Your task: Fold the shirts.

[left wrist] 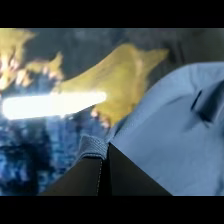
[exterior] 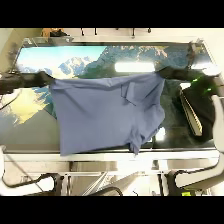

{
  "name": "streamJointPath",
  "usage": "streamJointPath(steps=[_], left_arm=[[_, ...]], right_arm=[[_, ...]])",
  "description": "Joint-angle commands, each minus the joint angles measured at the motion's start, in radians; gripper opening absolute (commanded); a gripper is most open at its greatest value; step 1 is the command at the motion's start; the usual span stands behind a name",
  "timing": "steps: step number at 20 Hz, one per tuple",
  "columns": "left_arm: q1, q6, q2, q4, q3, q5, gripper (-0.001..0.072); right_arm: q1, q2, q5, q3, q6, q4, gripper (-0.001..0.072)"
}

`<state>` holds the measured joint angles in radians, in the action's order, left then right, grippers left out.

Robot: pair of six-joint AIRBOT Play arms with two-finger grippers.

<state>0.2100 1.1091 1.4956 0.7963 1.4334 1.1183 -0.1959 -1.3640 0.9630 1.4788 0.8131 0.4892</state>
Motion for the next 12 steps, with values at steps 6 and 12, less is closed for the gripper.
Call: streamJointPath(steps=[6, 12], left_arm=[[-0.059, 0.112, 0.349, 0.083, 0.477, 0.011, 0.0016], [-0.064, 0.186, 0.349, 0.273, 0.547, 0.226, 0.0015]], right_arm=[[0.007, -0.241, -0.067, 0.299, -0.006, -0.035, 0.002], [-0.02, -0.222, 0.138, 0.321, 0.036, 0.127, 0.0019]])
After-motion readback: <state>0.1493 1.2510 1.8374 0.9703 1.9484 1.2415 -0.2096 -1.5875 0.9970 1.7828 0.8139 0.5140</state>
